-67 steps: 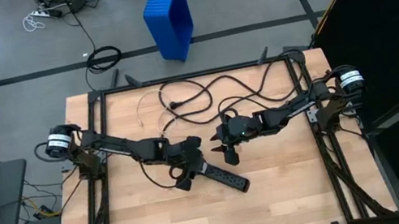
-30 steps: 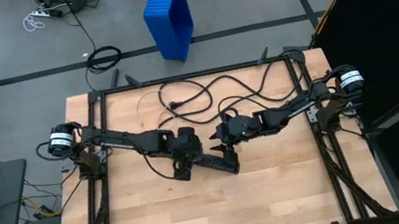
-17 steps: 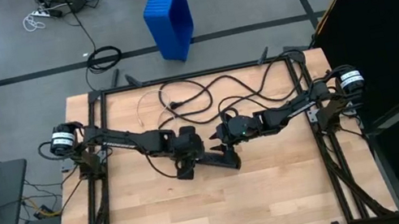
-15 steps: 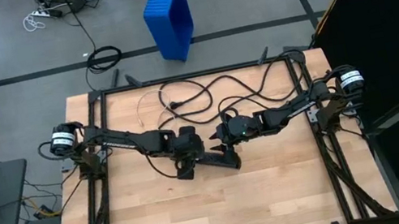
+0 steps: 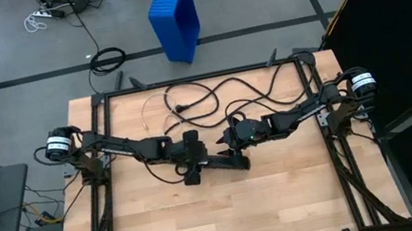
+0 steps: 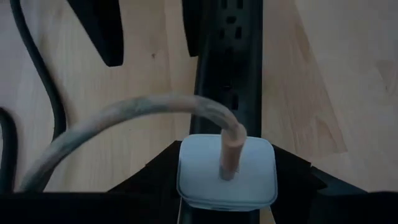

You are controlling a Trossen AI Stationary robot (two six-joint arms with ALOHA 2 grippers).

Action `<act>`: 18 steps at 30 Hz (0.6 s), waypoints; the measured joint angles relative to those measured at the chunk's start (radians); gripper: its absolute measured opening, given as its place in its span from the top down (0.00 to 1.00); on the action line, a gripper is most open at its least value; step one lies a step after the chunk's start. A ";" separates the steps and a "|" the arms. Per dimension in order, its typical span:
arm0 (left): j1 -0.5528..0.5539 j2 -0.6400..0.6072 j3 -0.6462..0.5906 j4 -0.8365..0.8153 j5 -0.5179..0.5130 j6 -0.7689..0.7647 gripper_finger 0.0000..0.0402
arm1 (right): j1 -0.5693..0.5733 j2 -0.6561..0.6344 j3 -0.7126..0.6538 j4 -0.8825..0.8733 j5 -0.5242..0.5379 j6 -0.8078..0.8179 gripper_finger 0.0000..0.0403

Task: Insert USB
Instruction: Insert the white charger adapter into the black outlet extension

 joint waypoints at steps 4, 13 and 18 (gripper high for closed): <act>-0.001 -0.005 -0.004 0.015 -0.007 -0.001 0.60 | 0.000 0.000 0.000 0.000 0.000 0.000 0.59; 0.000 -0.018 -0.131 0.289 -0.013 -0.029 0.60 | 0.000 0.000 0.000 0.000 0.000 -0.017 0.59; 0.003 -0.033 -0.263 0.532 0.015 -0.098 0.60 | -0.003 0.000 0.000 0.002 0.001 -0.034 0.59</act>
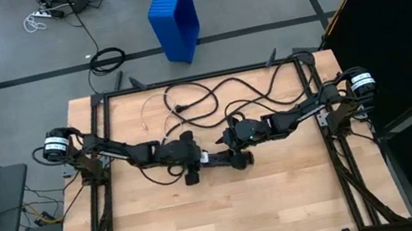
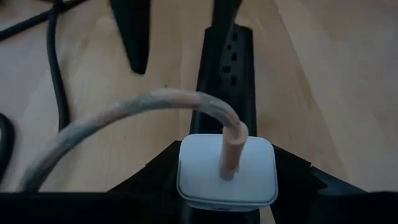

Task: Insert USB
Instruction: Insert the white charger adapter into the black outlet extension

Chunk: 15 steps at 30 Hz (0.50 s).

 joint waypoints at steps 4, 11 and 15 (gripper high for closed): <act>0.000 0.000 -0.040 0.053 0.000 -0.028 0.60 | -0.014 0.000 0.000 0.009 0.001 -0.006 0.59; -0.001 0.005 -0.042 0.065 -0.001 -0.031 0.60 | -0.028 0.000 0.000 0.042 0.002 -0.008 0.59; -0.001 0.006 -0.018 0.020 0.006 -0.015 0.61 | -0.030 0.000 0.000 0.047 0.002 -0.010 0.59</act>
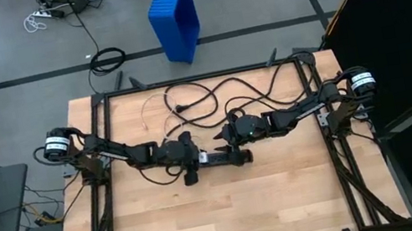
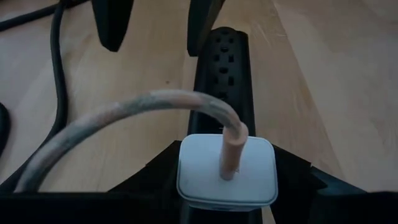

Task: Insert USB
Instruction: Insert the white charger adapter into the black outlet extension

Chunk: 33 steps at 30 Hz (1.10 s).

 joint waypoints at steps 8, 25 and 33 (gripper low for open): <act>0.000 0.002 0.031 -0.078 0.004 0.015 0.61 | -0.002 0.000 0.000 0.007 0.002 -0.002 0.59; -0.002 0.024 0.036 -0.077 0.004 0.006 0.61 | -0.015 0.000 0.000 0.014 0.001 -0.002 0.60; -0.003 0.040 0.026 -0.043 0.010 -0.011 0.44 | -0.015 0.000 0.000 0.016 -0.001 -0.001 0.60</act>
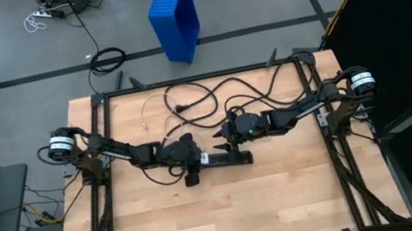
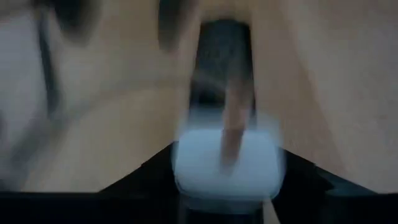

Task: Insert USB
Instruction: Insert the white charger adapter into the black outlet extension, then remove the white charger adapter from the black outlet extension

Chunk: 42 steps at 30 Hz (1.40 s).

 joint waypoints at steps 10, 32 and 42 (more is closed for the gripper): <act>0.000 0.002 -0.008 -0.016 -0.002 -0.009 0.33 | 0.003 0.000 0.000 0.014 0.000 0.001 0.59; 0.027 -0.329 -0.002 -0.345 -0.072 0.022 0.37 | 0.007 0.000 -0.001 0.006 -0.004 0.002 0.55; 0.023 -0.324 -0.002 -0.329 -0.136 0.042 0.37 | 0.043 0.000 -0.001 -0.102 -0.079 -0.023 0.47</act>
